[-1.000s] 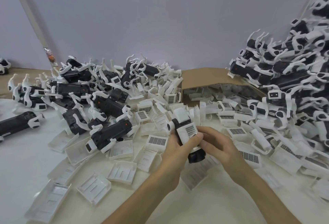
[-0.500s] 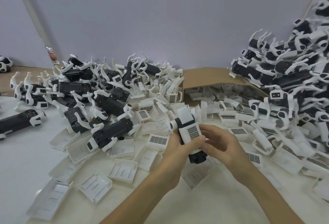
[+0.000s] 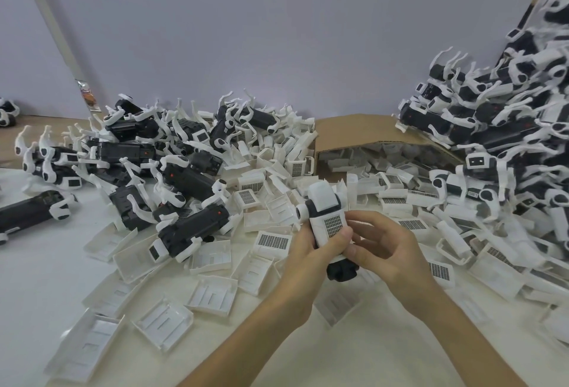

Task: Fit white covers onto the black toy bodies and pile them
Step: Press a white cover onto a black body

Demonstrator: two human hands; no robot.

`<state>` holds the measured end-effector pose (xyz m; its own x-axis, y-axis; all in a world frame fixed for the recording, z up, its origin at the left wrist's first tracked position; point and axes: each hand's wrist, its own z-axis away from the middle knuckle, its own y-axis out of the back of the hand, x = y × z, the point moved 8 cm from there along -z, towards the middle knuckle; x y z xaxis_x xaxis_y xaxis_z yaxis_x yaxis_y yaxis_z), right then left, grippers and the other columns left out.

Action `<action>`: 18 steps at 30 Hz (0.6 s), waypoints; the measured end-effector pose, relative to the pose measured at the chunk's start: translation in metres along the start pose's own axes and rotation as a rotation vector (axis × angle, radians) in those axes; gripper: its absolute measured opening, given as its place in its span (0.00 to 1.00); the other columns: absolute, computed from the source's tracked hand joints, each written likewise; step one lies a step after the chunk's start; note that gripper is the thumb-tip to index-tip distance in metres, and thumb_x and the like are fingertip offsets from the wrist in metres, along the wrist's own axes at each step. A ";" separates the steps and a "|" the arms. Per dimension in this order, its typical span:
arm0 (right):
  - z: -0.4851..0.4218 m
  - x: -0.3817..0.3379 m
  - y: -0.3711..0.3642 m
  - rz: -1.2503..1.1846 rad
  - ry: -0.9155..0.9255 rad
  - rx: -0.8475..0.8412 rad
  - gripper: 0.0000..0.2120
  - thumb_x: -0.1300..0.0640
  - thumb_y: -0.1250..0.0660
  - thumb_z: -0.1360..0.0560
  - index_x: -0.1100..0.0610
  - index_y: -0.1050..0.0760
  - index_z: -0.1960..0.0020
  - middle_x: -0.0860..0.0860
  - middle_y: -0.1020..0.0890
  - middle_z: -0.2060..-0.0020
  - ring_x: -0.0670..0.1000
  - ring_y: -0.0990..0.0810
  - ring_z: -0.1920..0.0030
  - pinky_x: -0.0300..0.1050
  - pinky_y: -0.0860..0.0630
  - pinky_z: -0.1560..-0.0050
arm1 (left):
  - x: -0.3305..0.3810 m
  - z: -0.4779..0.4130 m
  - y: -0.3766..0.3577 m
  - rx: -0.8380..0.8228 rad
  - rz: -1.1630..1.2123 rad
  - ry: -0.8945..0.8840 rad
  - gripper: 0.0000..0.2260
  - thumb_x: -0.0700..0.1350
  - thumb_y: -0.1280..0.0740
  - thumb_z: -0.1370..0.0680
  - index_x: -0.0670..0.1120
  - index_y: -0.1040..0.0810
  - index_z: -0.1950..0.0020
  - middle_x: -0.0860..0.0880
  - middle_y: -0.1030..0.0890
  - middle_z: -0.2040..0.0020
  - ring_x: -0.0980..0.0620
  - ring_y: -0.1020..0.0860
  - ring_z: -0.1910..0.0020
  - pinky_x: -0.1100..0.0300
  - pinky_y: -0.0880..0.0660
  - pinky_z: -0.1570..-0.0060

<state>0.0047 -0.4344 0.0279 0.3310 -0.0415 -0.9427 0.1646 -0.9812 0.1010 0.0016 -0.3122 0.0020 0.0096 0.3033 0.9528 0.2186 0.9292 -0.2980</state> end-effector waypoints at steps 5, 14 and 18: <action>0.000 0.000 -0.004 0.013 -0.008 -0.038 0.19 0.58 0.24 0.30 0.46 0.21 0.42 0.50 0.15 0.45 0.53 0.15 0.45 0.40 0.20 0.48 | 0.002 0.001 -0.001 -0.013 0.056 0.010 0.18 0.54 0.29 0.27 0.51 0.20 0.38 0.49 0.14 0.48 0.49 0.16 0.44 0.48 0.20 0.41; -0.002 0.000 0.000 -0.019 -0.011 0.002 0.13 0.55 0.29 0.29 0.56 0.25 0.46 0.53 0.16 0.51 0.56 0.16 0.54 0.44 0.20 0.56 | -0.002 0.001 -0.003 -0.030 0.101 0.044 0.14 0.60 0.28 0.32 0.60 0.16 0.49 0.53 0.13 0.49 0.55 0.15 0.49 0.58 0.18 0.50; -0.003 0.000 0.000 -0.021 -0.007 0.006 0.12 0.57 0.30 0.29 0.59 0.26 0.47 0.51 0.17 0.53 0.56 0.16 0.56 0.41 0.21 0.61 | -0.001 0.003 -0.004 -0.027 0.135 0.065 0.07 0.58 0.28 0.31 0.62 0.14 0.54 0.50 0.13 0.52 0.52 0.14 0.56 0.61 0.19 0.59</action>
<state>0.0072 -0.4338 0.0288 0.3209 -0.0227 -0.9468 0.1660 -0.9829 0.0798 -0.0023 -0.3161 0.0020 0.1036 0.4100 0.9062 0.2370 0.8747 -0.4228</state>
